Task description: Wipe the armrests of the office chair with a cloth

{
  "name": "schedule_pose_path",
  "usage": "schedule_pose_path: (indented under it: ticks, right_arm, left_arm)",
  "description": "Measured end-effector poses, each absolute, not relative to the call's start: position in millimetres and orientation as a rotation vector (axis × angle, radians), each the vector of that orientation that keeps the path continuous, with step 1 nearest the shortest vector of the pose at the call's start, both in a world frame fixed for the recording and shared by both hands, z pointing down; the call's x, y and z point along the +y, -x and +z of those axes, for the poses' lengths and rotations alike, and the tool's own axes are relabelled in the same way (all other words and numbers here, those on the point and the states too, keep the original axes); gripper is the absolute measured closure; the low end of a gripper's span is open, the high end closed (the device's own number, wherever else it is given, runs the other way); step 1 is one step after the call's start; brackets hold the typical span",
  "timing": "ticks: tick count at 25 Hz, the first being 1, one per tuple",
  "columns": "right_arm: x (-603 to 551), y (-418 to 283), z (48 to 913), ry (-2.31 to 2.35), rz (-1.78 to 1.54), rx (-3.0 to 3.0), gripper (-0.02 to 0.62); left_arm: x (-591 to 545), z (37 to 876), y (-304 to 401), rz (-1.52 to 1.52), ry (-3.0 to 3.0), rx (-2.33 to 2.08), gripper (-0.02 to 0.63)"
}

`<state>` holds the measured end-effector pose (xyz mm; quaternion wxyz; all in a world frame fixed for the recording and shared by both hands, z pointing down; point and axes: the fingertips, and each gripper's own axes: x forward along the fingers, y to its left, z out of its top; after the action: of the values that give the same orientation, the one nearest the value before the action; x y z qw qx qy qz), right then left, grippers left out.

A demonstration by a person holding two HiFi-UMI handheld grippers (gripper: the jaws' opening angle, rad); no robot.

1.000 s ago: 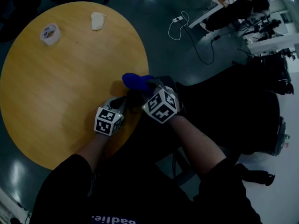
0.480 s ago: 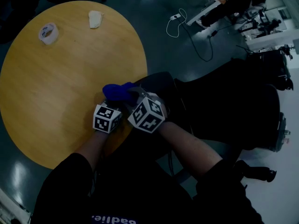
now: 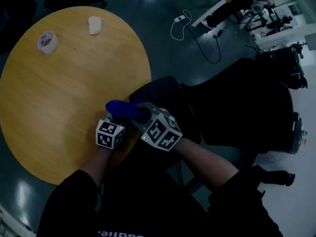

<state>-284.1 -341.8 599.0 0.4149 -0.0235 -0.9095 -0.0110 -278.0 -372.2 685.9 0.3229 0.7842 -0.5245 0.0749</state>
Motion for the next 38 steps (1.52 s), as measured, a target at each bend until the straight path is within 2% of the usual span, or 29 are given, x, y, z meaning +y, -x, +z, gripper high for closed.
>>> schedule_pose_path:
  ticks: [12,17,26,38]
  right_arm:
    - [-495.4,102.6,600.2,-0.58,0.188,-2.124,0.508]
    - [-538.2,65.1,626.3,-0.713,0.228,-1.993,0.508]
    - [-516.5,100.2,649.8,-0.681,0.278,-1.995,0.508]
    - [-424.9,176.5,650.6,-0.545,0.338,-2.117,0.508]
  left_arm:
    - [-376.2,678.4,275.0,0.189,-2.088,-1.352,0.586]
    - [-379.0,680.3,273.2,0.189,-2.094,-1.348,0.586]
    - [-380.1,680.3,272.8,0.205,-2.096,-1.353,0.586]
    - [-378.7,680.0,268.9,0.215,-2.107,-1.353,0.586]
